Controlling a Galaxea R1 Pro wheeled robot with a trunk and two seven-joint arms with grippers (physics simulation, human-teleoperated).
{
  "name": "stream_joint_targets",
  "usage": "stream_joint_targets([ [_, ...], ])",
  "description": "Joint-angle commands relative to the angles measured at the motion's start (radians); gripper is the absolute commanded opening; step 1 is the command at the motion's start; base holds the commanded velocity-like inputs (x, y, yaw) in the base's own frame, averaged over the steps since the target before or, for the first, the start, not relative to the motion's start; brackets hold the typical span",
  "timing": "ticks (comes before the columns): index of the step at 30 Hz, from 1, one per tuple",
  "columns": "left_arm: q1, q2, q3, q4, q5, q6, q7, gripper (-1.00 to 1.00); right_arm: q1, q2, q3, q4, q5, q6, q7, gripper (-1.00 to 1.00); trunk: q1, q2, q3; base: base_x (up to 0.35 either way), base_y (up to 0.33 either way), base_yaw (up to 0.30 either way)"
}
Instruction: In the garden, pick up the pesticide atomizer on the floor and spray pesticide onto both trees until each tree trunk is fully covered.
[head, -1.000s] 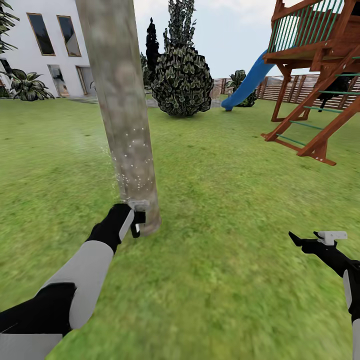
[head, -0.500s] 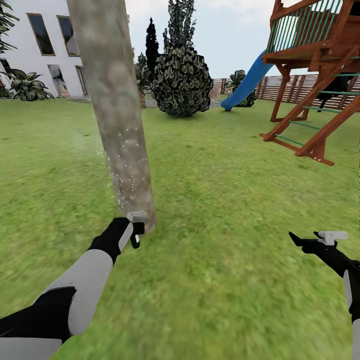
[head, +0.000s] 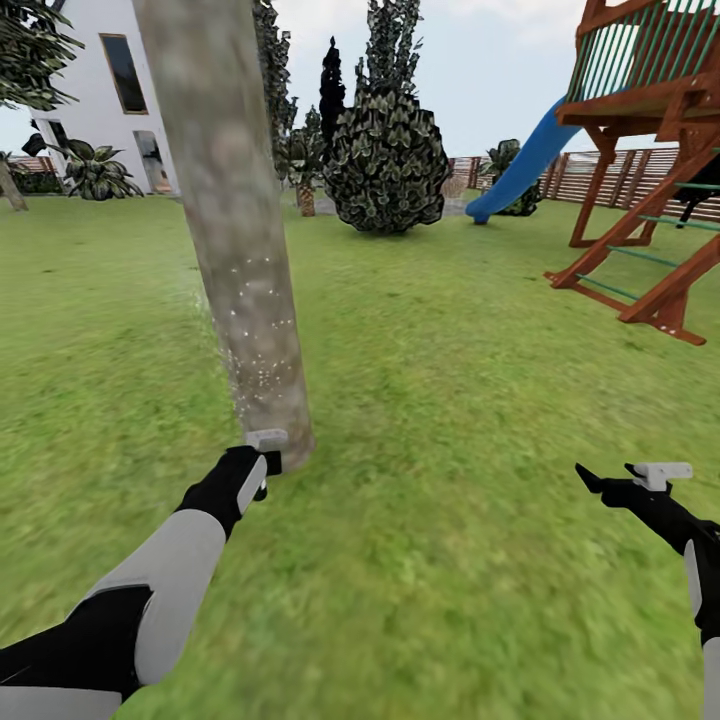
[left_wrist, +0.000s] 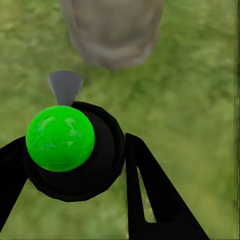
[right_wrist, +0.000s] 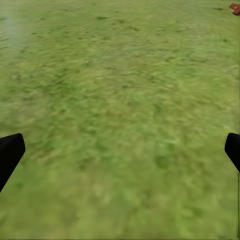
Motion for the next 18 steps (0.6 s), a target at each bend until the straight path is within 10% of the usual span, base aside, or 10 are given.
stream_joint_targets([
  [1,0.0,-0.001,0.0,0.0,0.0,0.0,0.0,-1.0,0.0,0.0,-0.001,0.0,0.0,0.0,0.0,1.0,0.0,0.0,0.0,0.023,-0.266,0.001],
  [18,0.061,-0.003,0.003,0.0,0.001,-0.011,-0.001,-1.0,0.0,0.0,-0.001,0.0,0.0,0.0,0.001,1.0,0.0,0.0,0.0,0.18,-0.198,0.127],
])
